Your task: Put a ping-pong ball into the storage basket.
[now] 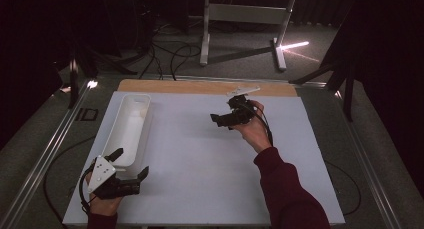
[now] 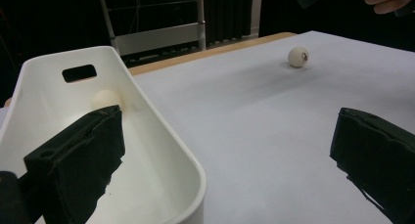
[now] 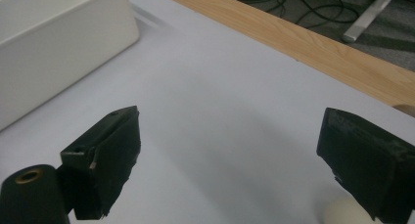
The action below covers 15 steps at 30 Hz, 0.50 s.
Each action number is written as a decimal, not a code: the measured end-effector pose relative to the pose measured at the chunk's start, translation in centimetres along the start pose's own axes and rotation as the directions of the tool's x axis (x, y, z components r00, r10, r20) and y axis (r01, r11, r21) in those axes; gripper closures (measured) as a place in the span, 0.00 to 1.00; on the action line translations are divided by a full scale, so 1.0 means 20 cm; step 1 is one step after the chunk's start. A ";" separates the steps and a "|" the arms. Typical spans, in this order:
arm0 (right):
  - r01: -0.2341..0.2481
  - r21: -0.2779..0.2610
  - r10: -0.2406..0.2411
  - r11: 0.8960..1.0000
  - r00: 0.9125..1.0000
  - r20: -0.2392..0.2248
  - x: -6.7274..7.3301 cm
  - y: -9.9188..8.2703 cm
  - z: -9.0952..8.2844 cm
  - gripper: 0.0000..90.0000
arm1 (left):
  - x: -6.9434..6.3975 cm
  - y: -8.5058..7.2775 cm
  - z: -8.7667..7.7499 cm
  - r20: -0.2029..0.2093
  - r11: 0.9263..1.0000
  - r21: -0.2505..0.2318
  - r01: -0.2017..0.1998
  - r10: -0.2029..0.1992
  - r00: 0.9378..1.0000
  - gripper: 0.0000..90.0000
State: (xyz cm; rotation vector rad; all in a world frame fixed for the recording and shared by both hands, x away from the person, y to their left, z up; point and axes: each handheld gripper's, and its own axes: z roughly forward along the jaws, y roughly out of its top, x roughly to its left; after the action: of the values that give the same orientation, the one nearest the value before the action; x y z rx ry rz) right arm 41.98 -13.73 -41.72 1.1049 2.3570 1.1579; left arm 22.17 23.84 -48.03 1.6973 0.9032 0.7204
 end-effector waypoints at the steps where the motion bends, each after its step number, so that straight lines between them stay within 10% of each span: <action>1: 0.001 0.001 -0.001 1.000 1.000 0.003 -0.01 0.00 0.00 0.10 | 0.00 0.00 0.00 -0.001 1.000 0.001 -0.001 0.001 1.000 0.00; 15: -0.062 0.022 0.061 0.998 0.997 0.042 -0.14 -0.09 -0.01 0.10 | 0.00 0.00 0.00 -0.002 1.000 -0.001 0.002 -0.002 1.000 0.00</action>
State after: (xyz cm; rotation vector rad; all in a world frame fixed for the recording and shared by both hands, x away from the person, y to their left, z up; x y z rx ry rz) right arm 42.91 -16.64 -43.21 1.2048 2.3264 1.1197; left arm 22.16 23.85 -48.03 1.6951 0.9054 0.7211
